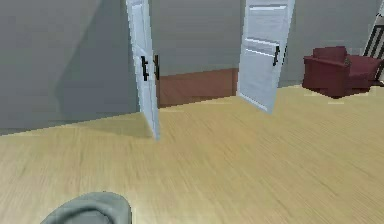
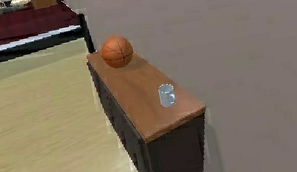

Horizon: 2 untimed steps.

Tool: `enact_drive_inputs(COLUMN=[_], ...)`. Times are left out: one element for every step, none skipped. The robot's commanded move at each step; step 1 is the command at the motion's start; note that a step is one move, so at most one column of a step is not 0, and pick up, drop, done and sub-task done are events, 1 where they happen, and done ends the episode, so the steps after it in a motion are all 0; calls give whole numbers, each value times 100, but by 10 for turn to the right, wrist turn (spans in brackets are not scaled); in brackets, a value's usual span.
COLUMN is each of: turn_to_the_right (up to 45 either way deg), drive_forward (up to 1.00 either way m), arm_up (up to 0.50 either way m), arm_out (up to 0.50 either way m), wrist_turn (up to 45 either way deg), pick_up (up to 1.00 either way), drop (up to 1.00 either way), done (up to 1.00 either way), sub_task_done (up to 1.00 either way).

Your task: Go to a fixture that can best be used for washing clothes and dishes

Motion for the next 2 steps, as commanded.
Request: enact_drive_inputs(turn_to_the_right=[0,150], drive_forward=[15,0], arm_up=[0,0], arm_out=[0,0], wrist_turn=[0,0], pick_up=[0,0], drop=[0,0], done=[0,0], sub_task_done=[0,0])
